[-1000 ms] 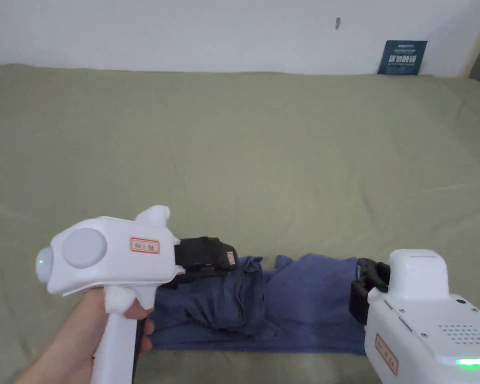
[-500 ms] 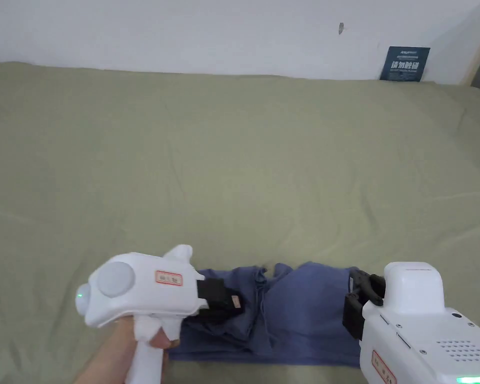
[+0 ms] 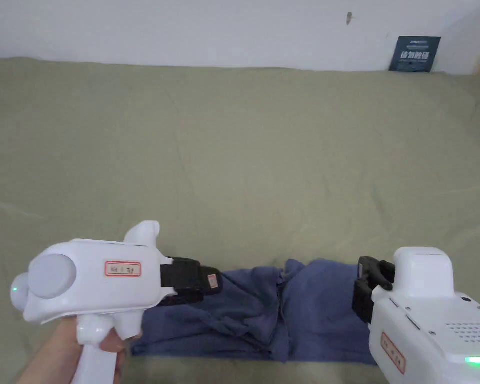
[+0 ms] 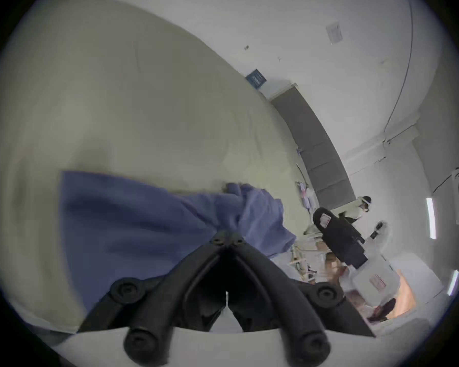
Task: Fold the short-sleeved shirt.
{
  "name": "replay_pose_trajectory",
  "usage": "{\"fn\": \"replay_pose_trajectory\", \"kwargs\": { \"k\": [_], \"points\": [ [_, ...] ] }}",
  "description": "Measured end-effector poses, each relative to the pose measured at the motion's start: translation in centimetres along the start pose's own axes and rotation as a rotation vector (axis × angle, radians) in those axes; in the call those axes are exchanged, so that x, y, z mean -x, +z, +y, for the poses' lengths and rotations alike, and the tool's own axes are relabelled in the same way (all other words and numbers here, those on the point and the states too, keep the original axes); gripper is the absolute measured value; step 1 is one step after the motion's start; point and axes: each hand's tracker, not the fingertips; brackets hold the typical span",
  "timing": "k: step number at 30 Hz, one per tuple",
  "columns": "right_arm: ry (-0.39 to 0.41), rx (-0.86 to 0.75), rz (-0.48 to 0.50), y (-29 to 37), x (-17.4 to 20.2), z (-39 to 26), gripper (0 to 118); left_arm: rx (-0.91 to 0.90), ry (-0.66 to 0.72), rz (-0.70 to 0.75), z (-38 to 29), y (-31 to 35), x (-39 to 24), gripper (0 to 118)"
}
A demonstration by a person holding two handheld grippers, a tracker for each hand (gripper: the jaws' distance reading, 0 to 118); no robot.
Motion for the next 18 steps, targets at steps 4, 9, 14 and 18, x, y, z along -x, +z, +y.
{"fn": "replay_pose_trajectory", "kwargs": {
  "k": [4,9,14,18],
  "points": [
    [0.008,0.004,0.012,-0.1,0.7,-0.3,0,-0.034,0.056,0.15,0.5,3.7,4.0,0],
    [0.014,0.026,0.023,-0.7,1.5,-0.7,0,0.032,0.089,0.143,1.0,3.6,7.5,0],
    [0.02,0.035,0.026,-1.0,1.8,-0.8,0,0.064,0.13,0.001,1.3,2.5,9.2,118],
    [0.029,0.041,0.023,-1.3,2.0,-0.6,0,0.102,0.188,-0.069,0.7,0.6,10.4,113]
  ]
}}
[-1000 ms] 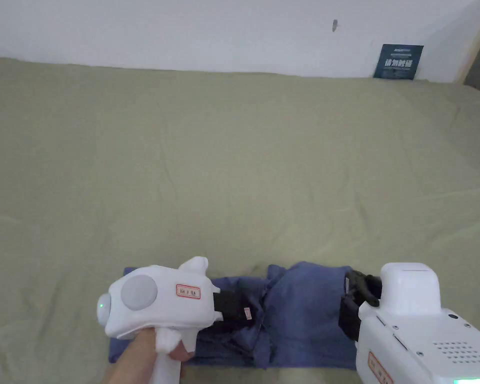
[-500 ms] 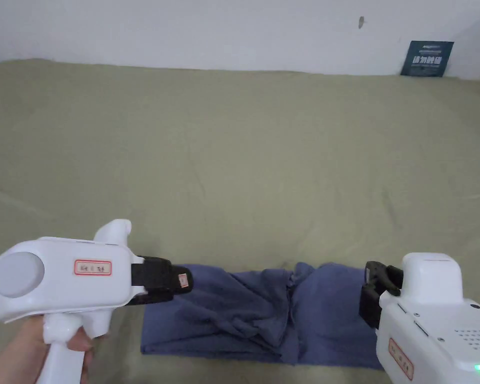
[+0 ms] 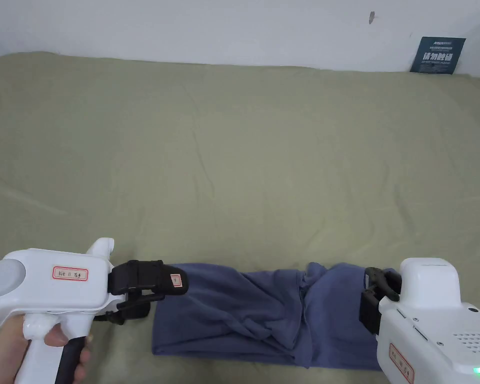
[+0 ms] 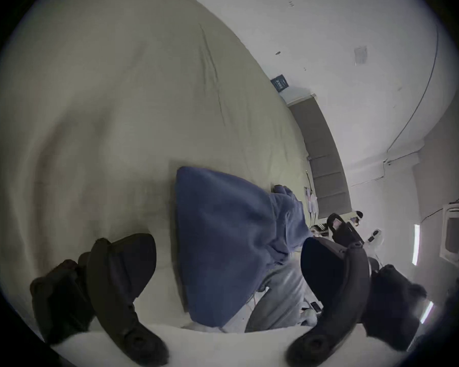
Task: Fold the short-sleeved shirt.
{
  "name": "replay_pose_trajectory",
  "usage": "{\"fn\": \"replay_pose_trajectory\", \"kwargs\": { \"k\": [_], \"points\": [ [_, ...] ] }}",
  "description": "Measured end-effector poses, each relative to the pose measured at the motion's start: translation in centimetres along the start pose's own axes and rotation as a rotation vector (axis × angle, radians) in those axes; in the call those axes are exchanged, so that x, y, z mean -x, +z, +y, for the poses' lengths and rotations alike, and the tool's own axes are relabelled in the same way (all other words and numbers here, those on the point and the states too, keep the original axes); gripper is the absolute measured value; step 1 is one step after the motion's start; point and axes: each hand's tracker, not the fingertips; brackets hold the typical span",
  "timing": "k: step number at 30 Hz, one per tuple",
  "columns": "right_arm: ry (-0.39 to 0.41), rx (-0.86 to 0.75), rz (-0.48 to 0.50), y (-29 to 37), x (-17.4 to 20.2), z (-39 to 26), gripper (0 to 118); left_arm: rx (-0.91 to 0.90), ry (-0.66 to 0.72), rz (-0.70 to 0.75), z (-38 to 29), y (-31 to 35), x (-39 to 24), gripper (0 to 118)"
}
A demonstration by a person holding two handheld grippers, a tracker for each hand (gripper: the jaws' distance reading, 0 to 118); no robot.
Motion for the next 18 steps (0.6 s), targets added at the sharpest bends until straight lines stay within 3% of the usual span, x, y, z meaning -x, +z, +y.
{"fn": "replay_pose_trajectory", "kwargs": {
  "k": [2,3,4,5,6,8,10,11,12,13,15,16,18],
  "points": [
    [-0.003,0.0,0.005,-0.1,0.0,0.1,0,0.0,0.003,-0.074,-0.1,-0.9,0.4,112],
    [-0.004,0.0,0.004,-0.1,0.0,0.1,0,-0.008,0.007,-0.114,-0.1,-1.0,0.3,108],
    [-0.003,0.0,0.001,-0.1,0.0,0.2,0,0.007,0.034,-0.142,0.0,-1.5,0.3,95],
    [-0.003,0.0,0.001,-0.1,0.0,0.2,0,0.023,0.049,-0.134,0.0,-2.1,0.3,72],
    [-0.002,0.001,0.001,-0.1,0.0,0.2,0,0.025,0.042,-0.122,0.1,-2.8,0.4,18],
    [0.001,-0.001,-0.001,0.0,0.0,0.3,0,0.026,0.031,0.099,-0.4,-4.6,0.2,13],
    [0.002,-0.003,-0.004,0.5,-0.1,0.5,0,-0.004,0.115,-0.034,0.5,-3.5,1.6,13],
    [0.002,-0.006,-0.006,0.6,-0.1,0.5,0,-0.024,0.109,0.004,0.6,-2.9,1.3,13],
    [0.003,-0.009,-0.005,0.7,-0.1,0.6,0,-0.09,-0.013,0.106,0.7,-2.0,0.8,13],
    [0.006,-0.012,-0.001,0.8,-0.1,0.7,0,-0.113,-0.051,0.153,0.0,-0.6,-0.3,12],
    [0.013,-0.024,0.004,0.9,0.0,1.0,0,-0.141,-0.039,0.153,-0.3,1.7,-1.2,12],
    [0.011,-0.031,0.008,0.9,-0.1,1.2,0,-0.141,0.029,0.113,-0.6,3.2,-1.7,12],
    [0.001,-0.042,0.02,0.9,-0.2,1.5,0,-0.173,0.016,0.163,-1.0,6.0,-2.1,12]
  ]
}}
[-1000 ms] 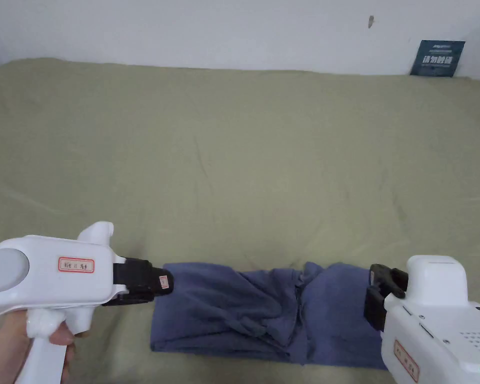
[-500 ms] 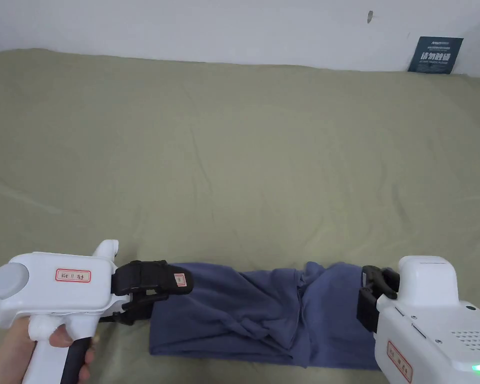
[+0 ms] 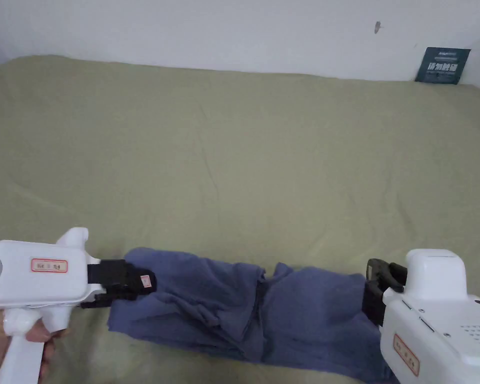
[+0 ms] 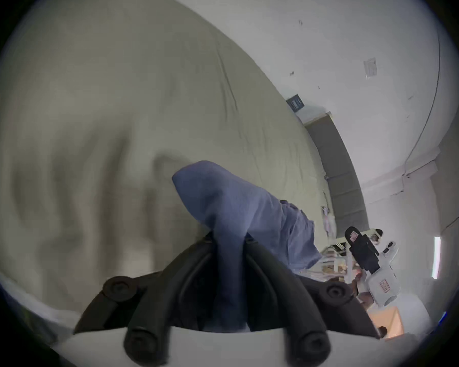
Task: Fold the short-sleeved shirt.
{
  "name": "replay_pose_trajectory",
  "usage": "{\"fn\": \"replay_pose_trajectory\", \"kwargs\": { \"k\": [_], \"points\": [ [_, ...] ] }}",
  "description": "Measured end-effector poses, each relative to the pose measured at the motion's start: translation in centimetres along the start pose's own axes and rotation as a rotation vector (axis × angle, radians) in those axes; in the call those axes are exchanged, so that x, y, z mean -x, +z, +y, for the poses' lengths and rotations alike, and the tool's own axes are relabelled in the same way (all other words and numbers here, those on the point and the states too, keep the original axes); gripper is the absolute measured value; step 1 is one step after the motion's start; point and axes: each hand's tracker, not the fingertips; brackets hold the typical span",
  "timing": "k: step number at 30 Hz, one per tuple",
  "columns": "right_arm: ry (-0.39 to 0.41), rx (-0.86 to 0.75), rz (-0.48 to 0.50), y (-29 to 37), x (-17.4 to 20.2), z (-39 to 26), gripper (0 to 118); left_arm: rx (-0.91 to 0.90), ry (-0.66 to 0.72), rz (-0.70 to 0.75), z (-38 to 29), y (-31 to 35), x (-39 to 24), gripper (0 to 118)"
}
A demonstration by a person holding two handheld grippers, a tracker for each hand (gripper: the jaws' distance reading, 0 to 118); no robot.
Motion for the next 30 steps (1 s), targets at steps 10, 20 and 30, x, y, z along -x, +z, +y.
{"fn": "replay_pose_trajectory", "kwargs": {
  "k": [10,20,30],
  "points": [
    [0.025,-0.044,0.037,0.0,0.5,1.2,0,-0.13,-0.128,0.287,-0.1,7.4,-4.9,12],
    [0.016,-0.044,0.01,1.3,-1.2,0.3,0,0.016,-0.384,0.223,-3.1,-3.0,-15.9,12],
    [-0.004,-0.01,-0.034,1.8,-3.6,-0.9,0,0.153,-0.511,0.288,-6.8,-17.3,-19.0,117]
  ]
}}
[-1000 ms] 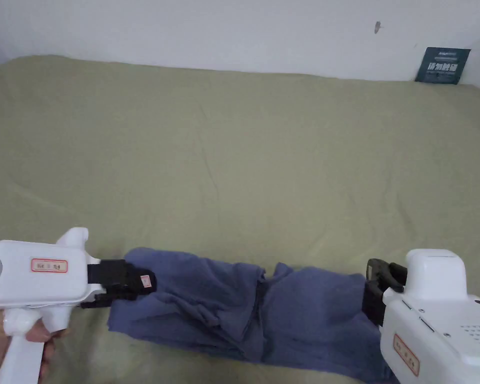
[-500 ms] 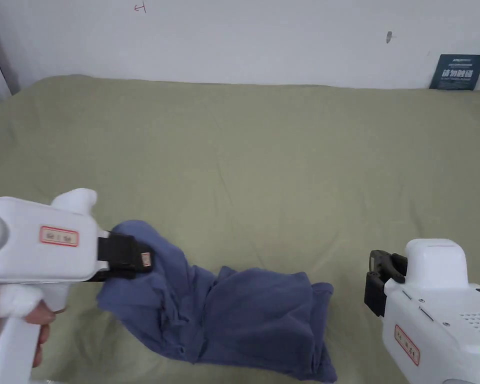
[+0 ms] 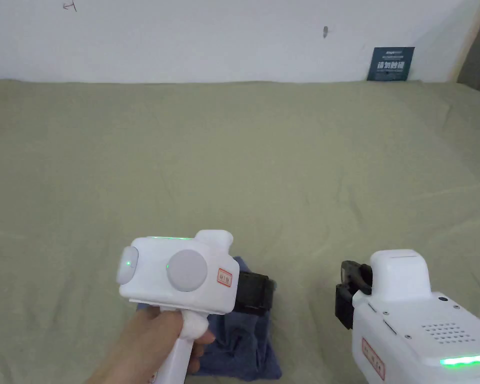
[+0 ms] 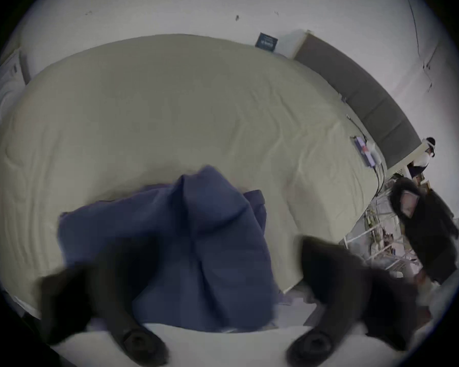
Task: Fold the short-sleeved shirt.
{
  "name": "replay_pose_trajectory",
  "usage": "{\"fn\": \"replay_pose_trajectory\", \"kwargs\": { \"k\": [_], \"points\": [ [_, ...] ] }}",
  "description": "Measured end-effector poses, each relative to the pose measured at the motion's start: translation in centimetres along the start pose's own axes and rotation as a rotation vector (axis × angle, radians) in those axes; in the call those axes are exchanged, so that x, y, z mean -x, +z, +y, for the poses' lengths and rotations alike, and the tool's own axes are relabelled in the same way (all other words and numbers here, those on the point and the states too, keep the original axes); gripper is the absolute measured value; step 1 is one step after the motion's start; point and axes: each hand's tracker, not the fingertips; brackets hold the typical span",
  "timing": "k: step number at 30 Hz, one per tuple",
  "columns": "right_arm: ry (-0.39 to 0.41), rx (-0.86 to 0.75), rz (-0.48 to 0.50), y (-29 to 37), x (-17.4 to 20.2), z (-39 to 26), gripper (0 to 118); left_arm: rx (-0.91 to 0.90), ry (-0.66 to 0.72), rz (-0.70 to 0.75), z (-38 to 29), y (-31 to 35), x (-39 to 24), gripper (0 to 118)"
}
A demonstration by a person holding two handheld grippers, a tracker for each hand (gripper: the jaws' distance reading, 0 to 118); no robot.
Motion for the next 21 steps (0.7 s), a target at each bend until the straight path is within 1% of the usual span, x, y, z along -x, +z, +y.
{"fn": "replay_pose_trajectory", "kwargs": {
  "k": [1,2,3,5,6,7,8,9,10,14,17,19,20,21],
  "points": [
    [-0.004,0.003,-0.004,0.1,-0.2,-0.1,0,-0.006,-0.001,-0.005,-0.2,-0.4,0.1,118],
    [-0.006,0.005,-0.006,0.1,-0.3,-0.2,0,-0.054,0.02,-0.011,-0.7,0.4,-0.7,113],
    [-0.007,0.006,-0.009,0.2,-0.5,-0.2,0,-0.047,0.028,-0.012,-0.9,0.9,-0.6,102],
    [-0.006,0.011,-0.014,0.2,-0.6,-0.4,0,-0.083,0.107,-0.091,-1.5,2.6,0.3,88],
    [-0.008,0.014,-0.015,0.1,-0.7,-0.3,0,-0.101,0.148,-0.156,-0.9,4.0,2.8,70],
    [-0.013,0.016,-0.014,0.0,-0.7,-0.4,0,-0.128,0.186,-0.211,-1.2,5.0,3.9,44],
    [-0.02,0.016,-0.011,0.0,-0.6,-0.3,0,-0.148,0.238,-0.27,-1.7,5.8,5.1,11],
    [-0.026,0.016,-0.007,-0.1,-0.6,-0.3,0,-0.146,0.284,-0.329,-2.0,6.2,6.0,0],
    [-0.034,0.017,-0.002,-0.2,-0.5,-0.3,0,-0.147,0.335,-0.355,-1.9,6.2,8.1,0],
    [-0.047,0.023,0.01,-0.5,0.1,-0.3,0,-0.103,0.344,-0.428,-2.6,4.9,9.3,0],
    [-0.053,0.038,0.021,-0.7,0.3,-0.5,0,-0.052,0.381,-0.56,-2.6,2.7,8.6,0],
    [-0.049,0.049,0.02,-0.7,0.5,-0.7,0,-0.006,0.384,-0.646,-2.9,-0.3,8.1,0],
    [-0.041,0.055,0.016,-0.7,0.5,-0.8,0,0.005,0.38,-0.639,-2.9,-1.2,7.6,0],
    [-0.038,0.062,0.015,-0.7,0.4,-0.9,0,0.026,0.361,-0.586,-3.0,-2.1,7.1,0]
  ]
}}
